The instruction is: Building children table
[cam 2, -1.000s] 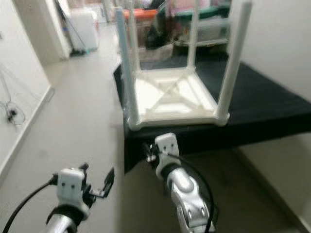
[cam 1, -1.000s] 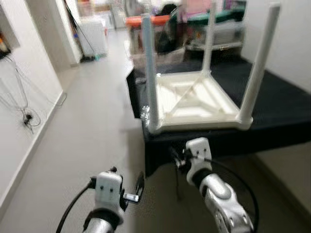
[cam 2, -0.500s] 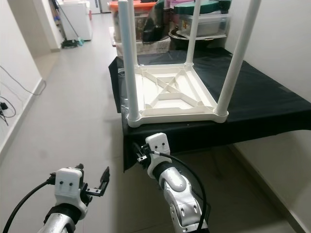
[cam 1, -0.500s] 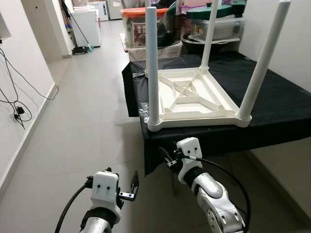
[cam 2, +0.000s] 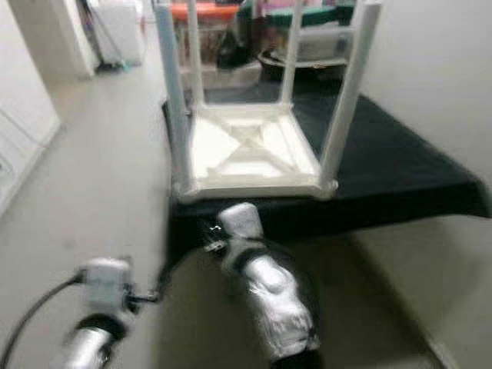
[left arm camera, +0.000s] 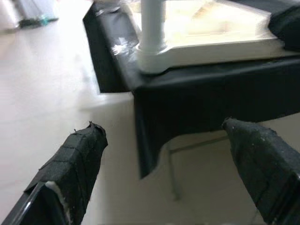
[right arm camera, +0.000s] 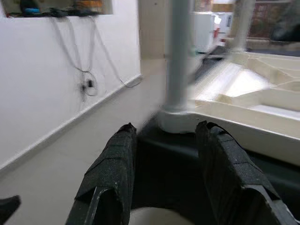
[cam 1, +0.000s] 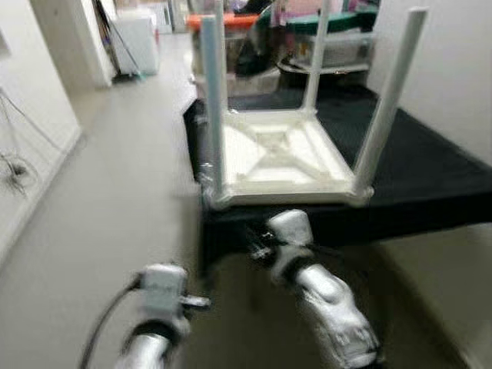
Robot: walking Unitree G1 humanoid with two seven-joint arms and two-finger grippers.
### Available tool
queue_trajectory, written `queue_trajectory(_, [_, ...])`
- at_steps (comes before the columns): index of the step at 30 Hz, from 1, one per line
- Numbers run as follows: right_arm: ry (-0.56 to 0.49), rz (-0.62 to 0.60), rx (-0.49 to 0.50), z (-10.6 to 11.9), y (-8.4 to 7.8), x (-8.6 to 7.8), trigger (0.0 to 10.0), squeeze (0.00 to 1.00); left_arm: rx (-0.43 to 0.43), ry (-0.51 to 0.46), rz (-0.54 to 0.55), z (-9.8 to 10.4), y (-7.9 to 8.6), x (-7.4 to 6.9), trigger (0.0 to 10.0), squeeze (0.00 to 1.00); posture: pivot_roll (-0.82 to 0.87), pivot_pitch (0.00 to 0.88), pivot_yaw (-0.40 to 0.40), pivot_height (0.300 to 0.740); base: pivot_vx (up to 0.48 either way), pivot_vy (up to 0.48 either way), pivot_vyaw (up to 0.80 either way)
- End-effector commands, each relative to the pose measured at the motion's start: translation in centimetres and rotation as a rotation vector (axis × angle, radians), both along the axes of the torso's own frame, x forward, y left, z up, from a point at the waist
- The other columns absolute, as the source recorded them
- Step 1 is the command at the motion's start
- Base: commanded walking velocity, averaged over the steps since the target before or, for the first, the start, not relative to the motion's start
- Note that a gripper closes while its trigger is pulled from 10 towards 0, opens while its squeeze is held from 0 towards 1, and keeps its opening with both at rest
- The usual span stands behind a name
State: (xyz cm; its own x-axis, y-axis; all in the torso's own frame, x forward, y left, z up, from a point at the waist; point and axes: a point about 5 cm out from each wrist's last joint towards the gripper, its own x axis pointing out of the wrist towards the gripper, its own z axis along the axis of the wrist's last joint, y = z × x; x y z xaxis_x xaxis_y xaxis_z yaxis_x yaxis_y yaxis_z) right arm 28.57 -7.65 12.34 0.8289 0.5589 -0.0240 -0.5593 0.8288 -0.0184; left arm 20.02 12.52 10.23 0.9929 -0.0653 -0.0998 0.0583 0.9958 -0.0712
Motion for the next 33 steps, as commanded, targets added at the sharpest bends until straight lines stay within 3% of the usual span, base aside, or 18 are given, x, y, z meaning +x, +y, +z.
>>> queue_trajectory(1, [0.001, -0.036, -0.006, -0.2, -1.1, 0.3, 10.0, 0.00, -0.009, 0.001, -0.015, 0.1, -0.5, 0.1, 10.0, 0.00, 0.07, 0.000, -0.001, 0.740, 0.315, -0.356, 0.00])
queue_trajectory(12, [-0.003, -0.008, -0.003, -0.3, -0.9, 0.2, 10.0, 0.00, -0.004, 0.005, -0.017, 0.0, -0.4, 0.1, 10.0, 0.00, 0.07, 0.000, 0.004, 0.740, 0.301, -0.370, 0.00])
queue_trajectory(21, [0.023, 0.129, 0.047, 0.1, -1.8, 0.6, 10.0, 0.00, 0.001, 0.015, -0.002, -0.1, -0.3, 0.2, 10.0, 0.00, 0.07, 0.000, 0.008, 0.740, 0.000, -0.369, 0.00])
queue_trajectory(23, [0.078, 0.270, 0.098, 0.1, -1.8, 0.0, 10.0, 0.00, -0.006, 0.022, -0.002, -0.2, -0.2, 0.2, 10.0, 0.00, 0.07, 0.000, 0.009, 0.740, 0.000, 0.000, 0.00])
queue_trajectory(25, [0.078, 0.270, 0.098, 0.1, -1.8, 0.0, 10.0, 0.00, -0.006, 0.022, -0.002, -0.2, -0.2, 0.2, 10.0, 0.00, 0.07, 0.000, 0.009, 0.740, 0.000, 0.000, 0.00])
queue_trajectory(26, [0.096, 0.371, 0.090, 0.0, -1.9, -0.6, 10.0, 0.00, -0.006, 0.023, -0.006, -0.2, -0.3, 0.1, 10.0, 0.00, 0.07, 0.000, 0.009, 0.740, 0.000, 0.000, 0.00])
queue_trajectory(30, [0.092, 0.338, 0.069, -0.1, -2.3, -0.2, 10.0, 0.00, -0.008, 0.024, -0.007, -0.3, -0.3, 0.1, 10.0, 0.00, 0.07, 0.000, 0.009, 0.740, 0.000, 0.000, 0.00])
queue_trajectory(33, [0.048, 0.203, 0.078, 0.5, -3.0, 1.0, 10.0, 0.00, -0.015, 0.023, -0.006, -0.3, -0.3, 0.1, 10.0, 0.00, 0.07, 0.000, 0.011, 0.740, 0.000, 0.000, 0.00])
